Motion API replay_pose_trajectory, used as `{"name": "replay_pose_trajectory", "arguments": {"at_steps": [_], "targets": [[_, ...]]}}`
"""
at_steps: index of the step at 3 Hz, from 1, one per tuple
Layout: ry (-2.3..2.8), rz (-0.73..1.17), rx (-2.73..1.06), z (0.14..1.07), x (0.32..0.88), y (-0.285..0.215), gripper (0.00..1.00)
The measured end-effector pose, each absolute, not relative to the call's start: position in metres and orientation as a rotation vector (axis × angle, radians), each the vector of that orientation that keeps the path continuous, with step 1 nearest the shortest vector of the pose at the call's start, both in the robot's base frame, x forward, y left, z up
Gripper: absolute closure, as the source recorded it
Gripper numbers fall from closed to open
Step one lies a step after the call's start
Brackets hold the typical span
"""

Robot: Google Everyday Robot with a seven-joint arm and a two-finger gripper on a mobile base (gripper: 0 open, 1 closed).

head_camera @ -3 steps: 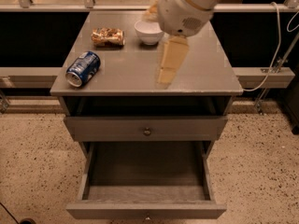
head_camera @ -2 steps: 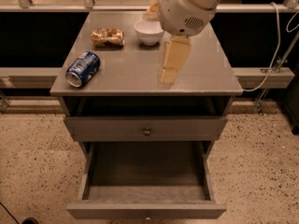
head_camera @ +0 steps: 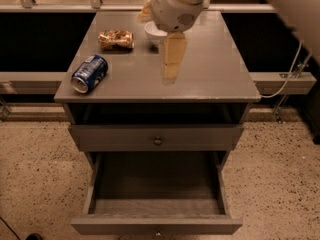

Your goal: Place pepsi can into middle drawer

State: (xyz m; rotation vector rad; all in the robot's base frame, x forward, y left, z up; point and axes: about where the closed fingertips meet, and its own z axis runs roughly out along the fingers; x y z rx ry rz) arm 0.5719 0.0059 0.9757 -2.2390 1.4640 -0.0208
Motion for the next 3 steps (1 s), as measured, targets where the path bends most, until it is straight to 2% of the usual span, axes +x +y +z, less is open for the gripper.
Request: {"name": "replay_pose_trajectory", "arguments": {"at_steps": [2,3], "targets": [[1.152,-0.1,-2.494,0.907,0.705,0.058,0.0],[1.103,-0.116,-2.486,0.906,0.72,0.061,0.0]]}}
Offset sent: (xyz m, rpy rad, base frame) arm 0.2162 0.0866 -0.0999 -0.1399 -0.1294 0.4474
